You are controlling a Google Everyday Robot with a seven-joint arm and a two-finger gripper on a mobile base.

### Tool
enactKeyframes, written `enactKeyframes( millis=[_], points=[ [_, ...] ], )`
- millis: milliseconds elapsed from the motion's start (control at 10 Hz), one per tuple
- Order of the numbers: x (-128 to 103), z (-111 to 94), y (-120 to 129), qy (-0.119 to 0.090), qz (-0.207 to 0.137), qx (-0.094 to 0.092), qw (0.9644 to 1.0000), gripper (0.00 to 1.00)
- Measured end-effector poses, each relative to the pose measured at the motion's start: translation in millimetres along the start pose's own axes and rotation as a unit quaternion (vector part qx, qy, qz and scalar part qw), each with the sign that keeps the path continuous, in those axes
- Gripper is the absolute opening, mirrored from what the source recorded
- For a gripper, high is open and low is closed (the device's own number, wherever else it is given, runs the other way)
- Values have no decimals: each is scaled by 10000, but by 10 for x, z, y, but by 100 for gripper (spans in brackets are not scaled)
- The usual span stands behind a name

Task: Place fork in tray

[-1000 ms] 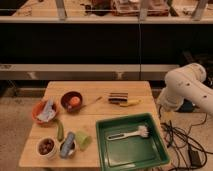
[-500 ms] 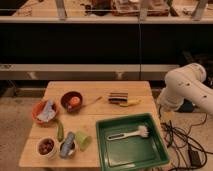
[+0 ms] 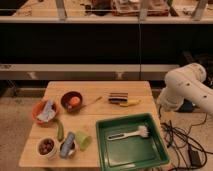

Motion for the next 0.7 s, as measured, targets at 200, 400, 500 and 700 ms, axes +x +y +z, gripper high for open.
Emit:
enactKeyframes(
  millis=[200,400,500,700],
  points=[
    [-39,-12,-58,-58,-82,101,9999,65],
    [-322,-43,-321,-283,-415,306,9983,65],
    [-504,-60,-425,-393,-554,399,9969,65],
    [-1053,-91,-649,-738,-889,669,9910,65]
  ],
)
